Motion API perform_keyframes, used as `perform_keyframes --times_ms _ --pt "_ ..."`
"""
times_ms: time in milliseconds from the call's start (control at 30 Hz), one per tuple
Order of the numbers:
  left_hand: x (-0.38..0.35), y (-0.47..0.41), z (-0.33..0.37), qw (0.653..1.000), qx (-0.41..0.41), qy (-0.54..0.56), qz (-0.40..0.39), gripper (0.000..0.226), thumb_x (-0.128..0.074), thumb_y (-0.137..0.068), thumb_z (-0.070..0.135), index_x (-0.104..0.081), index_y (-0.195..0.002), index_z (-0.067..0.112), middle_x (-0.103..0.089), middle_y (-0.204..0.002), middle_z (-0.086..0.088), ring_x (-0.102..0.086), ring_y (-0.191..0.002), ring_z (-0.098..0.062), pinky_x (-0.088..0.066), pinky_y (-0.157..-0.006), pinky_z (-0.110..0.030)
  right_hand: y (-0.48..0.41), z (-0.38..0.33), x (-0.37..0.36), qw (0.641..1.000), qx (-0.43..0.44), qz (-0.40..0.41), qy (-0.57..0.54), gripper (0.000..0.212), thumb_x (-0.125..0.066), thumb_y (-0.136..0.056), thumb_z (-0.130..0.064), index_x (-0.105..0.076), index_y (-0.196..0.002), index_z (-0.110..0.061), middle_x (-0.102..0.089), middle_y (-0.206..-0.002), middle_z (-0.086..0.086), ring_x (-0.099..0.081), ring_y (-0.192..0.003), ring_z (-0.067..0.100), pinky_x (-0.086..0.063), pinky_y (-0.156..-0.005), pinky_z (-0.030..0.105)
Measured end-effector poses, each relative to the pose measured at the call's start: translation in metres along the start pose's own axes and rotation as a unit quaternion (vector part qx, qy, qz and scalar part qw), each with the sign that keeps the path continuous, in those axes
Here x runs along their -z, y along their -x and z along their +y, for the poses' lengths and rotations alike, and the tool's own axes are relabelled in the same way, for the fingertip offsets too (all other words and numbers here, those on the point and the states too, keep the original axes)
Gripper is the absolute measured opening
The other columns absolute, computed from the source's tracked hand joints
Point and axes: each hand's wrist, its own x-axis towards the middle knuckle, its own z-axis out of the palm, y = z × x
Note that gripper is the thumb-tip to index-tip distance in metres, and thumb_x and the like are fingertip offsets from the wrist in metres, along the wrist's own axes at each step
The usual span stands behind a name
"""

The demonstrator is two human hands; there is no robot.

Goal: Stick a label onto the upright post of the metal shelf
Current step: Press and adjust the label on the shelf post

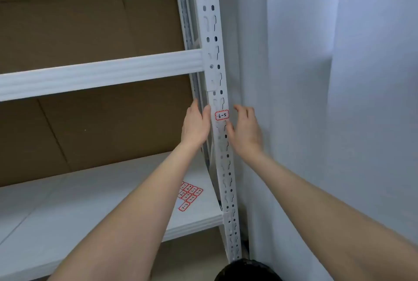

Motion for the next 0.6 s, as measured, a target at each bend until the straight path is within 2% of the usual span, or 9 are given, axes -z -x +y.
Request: perform_keyframes --times_ms 167,267,333,400,467,600 --pt "0.003 -0.014 0.014 0.998 0.003 0.059 0.003 0.056 -0.033 -0.102 0.035 -0.018 -0.15 0.012 -0.044 -0.145 -0.009 -0.042 -0.133 -0.025 -0.032 -0.102 -0.029 -0.001 -0.007 -0.014 0.993 -0.026 0.04 -0.11 0.041 -0.054 -0.091 -0.019 -0.046 -0.131 -0.01 -0.046 -0.13 0.008 -0.06 -0.104 0.026 -0.051 -0.085 0.043" --pt "0.001 -0.022 0.014 0.998 0.014 0.067 -0.012 0.055 -0.033 -0.101 0.036 -0.022 -0.149 0.012 -0.047 -0.142 -0.012 -0.044 -0.13 -0.028 -0.035 -0.103 -0.034 -0.003 -0.008 -0.021 0.987 -0.031 0.06 -0.146 0.037 -0.054 -0.09 -0.013 -0.051 -0.126 -0.01 -0.05 -0.125 0.009 -0.062 -0.099 0.027 -0.052 -0.086 0.045" --pt "-0.002 -0.027 0.012 0.998 0.013 0.057 -0.027 0.046 -0.031 -0.102 0.036 -0.041 -0.138 0.009 -0.056 -0.129 -0.011 -0.051 -0.121 -0.028 -0.041 -0.095 -0.034 -0.004 -0.008 -0.025 0.985 -0.035 0.071 -0.156 0.035 -0.054 -0.089 -0.01 -0.053 -0.124 -0.01 -0.052 -0.122 0.009 -0.063 -0.097 0.027 -0.052 -0.086 0.045" --pt "-0.005 -0.029 0.01 0.998 0.006 0.047 -0.033 0.039 -0.029 -0.103 0.032 -0.055 -0.117 0.006 -0.06 -0.107 -0.009 -0.055 -0.102 -0.026 -0.038 -0.079 -0.03 -0.004 -0.007 -0.028 0.983 -0.032 0.083 -0.16 0.034 -0.054 -0.088 -0.01 -0.056 -0.122 -0.011 -0.055 -0.118 0.008 -0.063 -0.096 0.026 -0.053 -0.085 0.045" --pt "-0.006 -0.03 0.009 0.999 0.0 0.043 -0.027 0.038 -0.029 -0.103 0.03 -0.057 -0.107 0.005 -0.06 -0.098 -0.011 -0.053 -0.092 -0.026 -0.036 -0.074 -0.03 -0.004 -0.005 -0.029 0.981 -0.031 0.096 -0.163 0.033 -0.053 -0.088 -0.009 -0.058 -0.121 -0.012 -0.058 -0.114 0.008 -0.063 -0.093 0.025 -0.053 -0.083 0.043" --pt "-0.007 -0.032 0.005 0.999 -0.007 0.03 -0.02 0.038 -0.03 -0.102 0.032 -0.058 -0.106 0.006 -0.062 -0.1 -0.014 -0.055 -0.092 -0.028 -0.038 -0.074 -0.031 -0.003 -0.005 -0.029 0.978 -0.027 0.114 -0.175 0.032 -0.053 -0.089 -0.006 -0.061 -0.12 -0.01 -0.062 -0.111 0.008 -0.064 -0.091 0.023 -0.053 -0.083 0.037"
